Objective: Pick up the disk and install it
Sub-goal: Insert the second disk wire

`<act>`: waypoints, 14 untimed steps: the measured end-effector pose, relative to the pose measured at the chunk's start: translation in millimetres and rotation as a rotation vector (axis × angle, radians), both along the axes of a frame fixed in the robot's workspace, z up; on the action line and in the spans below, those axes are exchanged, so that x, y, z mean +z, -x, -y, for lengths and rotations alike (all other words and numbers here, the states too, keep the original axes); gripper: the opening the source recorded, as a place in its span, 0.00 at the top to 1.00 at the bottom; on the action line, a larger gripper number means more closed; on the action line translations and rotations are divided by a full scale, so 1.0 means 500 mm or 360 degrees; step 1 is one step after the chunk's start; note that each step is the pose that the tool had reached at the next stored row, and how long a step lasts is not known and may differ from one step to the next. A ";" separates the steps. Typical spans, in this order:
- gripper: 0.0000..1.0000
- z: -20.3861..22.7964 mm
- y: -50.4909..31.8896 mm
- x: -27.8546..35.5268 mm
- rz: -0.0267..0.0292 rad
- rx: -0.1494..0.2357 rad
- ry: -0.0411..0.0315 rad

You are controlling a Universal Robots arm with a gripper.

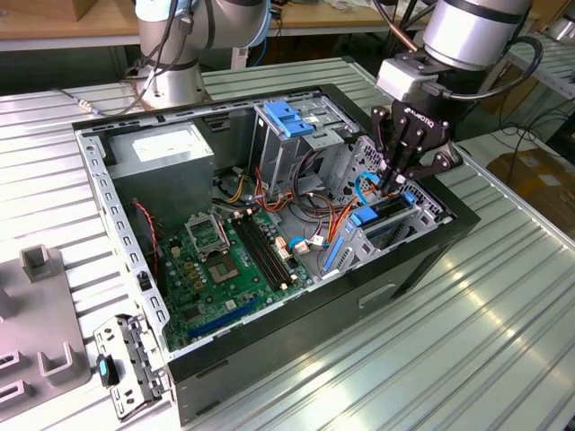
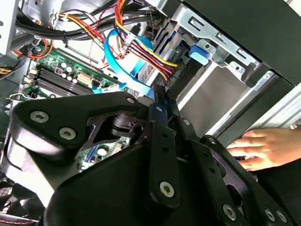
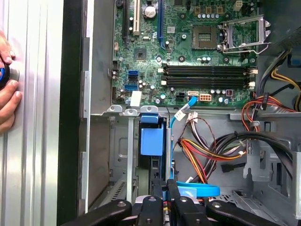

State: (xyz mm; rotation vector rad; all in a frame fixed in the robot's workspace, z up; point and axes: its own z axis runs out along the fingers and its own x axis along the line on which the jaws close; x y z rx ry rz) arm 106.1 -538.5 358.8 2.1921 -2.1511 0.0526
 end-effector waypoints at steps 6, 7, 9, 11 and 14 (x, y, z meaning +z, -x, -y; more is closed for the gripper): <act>0.84 0.0174 0.008 -0.005 0.00227 0.0007 -0.0037; 0.84 0.0200 0.008 -0.006 0.00248 0.0007 -0.0046; 0.84 0.0201 0.008 -0.008 0.00261 0.0007 -0.0052; 0.84 0.0203 0.008 -0.010 0.00284 0.0007 -0.0054; 0.84 0.0205 0.008 -0.014 0.00297 0.0006 -0.0061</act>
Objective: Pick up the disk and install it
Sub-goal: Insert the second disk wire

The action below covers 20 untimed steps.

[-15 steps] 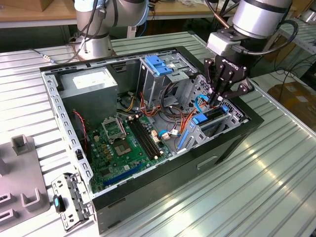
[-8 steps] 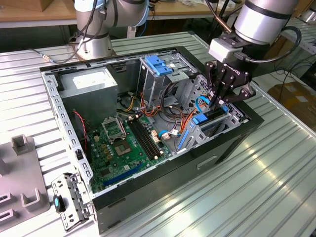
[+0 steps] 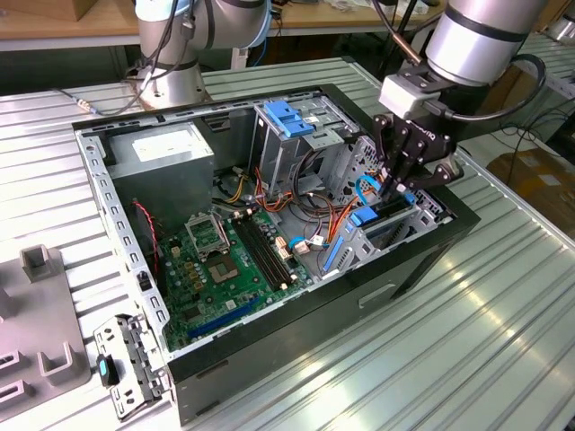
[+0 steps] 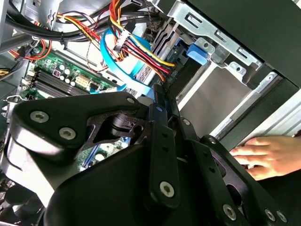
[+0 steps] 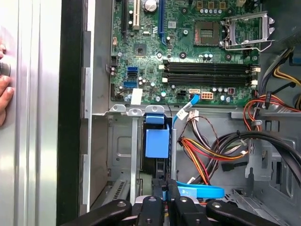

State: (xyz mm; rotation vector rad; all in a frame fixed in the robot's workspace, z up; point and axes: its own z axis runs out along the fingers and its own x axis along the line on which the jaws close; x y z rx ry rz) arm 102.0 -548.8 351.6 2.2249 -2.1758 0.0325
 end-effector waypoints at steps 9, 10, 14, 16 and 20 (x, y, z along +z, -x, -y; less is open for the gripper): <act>0.84 -0.0003 -0.001 -0.004 0.00001 -0.0072 -0.0005; 0.84 -0.0002 -0.001 -0.004 0.00001 -0.0072 -0.0004; 0.84 -0.0002 -0.002 -0.006 0.00001 -0.0072 -0.0004; 0.84 -0.0002 -0.002 -0.007 0.00001 -0.0071 -0.0004; 0.84 -0.0002 -0.002 -0.009 0.00001 -0.0070 -0.0004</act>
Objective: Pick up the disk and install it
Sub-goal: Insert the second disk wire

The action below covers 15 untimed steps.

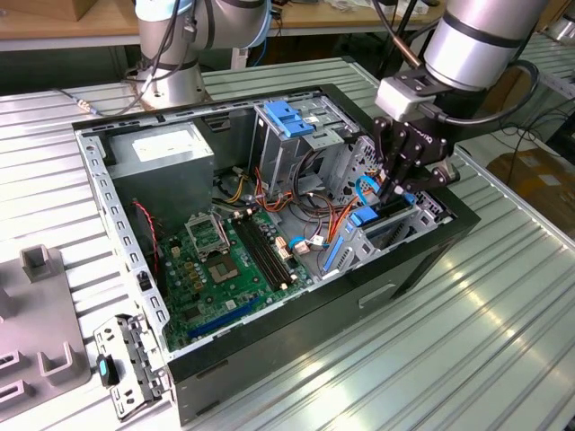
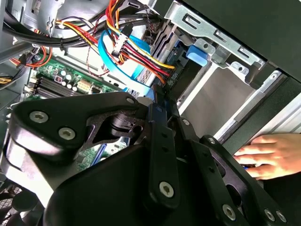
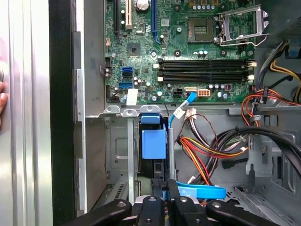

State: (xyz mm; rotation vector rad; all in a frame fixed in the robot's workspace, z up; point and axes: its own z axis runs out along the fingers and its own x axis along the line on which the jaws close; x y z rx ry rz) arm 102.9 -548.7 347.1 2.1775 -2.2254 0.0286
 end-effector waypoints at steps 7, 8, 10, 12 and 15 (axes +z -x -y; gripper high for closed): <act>0.84 0.0000 0.000 -0.003 0.00000 0.0000 0.0000; 0.84 0.0000 0.000 -0.004 0.00001 0.0000 0.0000; 0.84 0.0000 0.000 -0.005 0.00000 0.0000 0.0000; 0.84 0.0001 0.000 -0.008 0.00001 0.0000 0.0000; 0.84 0.0006 0.000 -0.013 -0.00001 0.0000 -0.0001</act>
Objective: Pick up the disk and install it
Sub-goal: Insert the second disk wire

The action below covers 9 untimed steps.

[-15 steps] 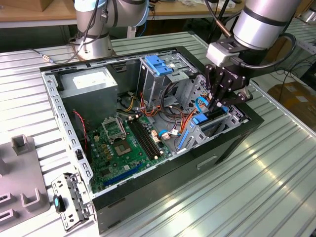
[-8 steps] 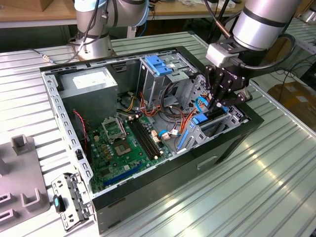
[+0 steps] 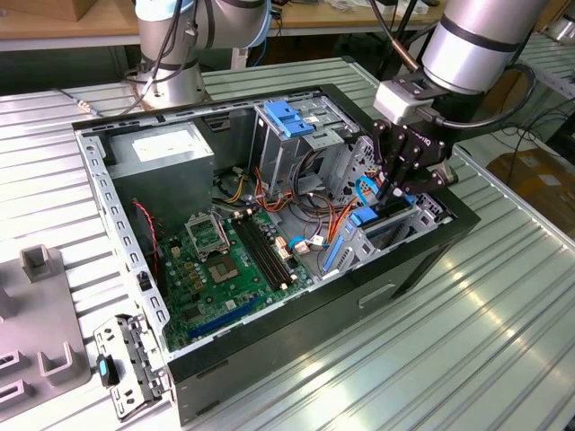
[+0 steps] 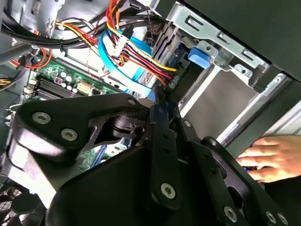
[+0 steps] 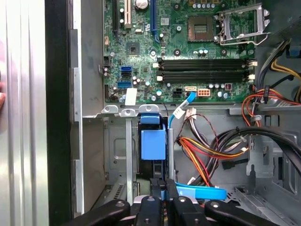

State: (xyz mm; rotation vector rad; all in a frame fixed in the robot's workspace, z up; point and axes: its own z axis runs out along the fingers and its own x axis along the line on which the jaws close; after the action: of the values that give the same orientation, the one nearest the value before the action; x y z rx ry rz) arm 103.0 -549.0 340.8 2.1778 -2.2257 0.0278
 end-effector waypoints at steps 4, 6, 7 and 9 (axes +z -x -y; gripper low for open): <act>0.84 0.0002 0.000 -0.002 0.00001 0.0000 -0.0001; 0.84 0.0002 0.000 -0.002 0.00001 0.0000 -0.0001; 0.84 0.0002 0.000 -0.002 0.00001 0.0000 -0.0001; 0.84 0.0001 0.000 -0.002 0.00002 0.0000 -0.0002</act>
State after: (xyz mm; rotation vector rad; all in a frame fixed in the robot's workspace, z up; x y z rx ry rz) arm 103.0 -549.1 339.8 2.1785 -2.2264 0.0265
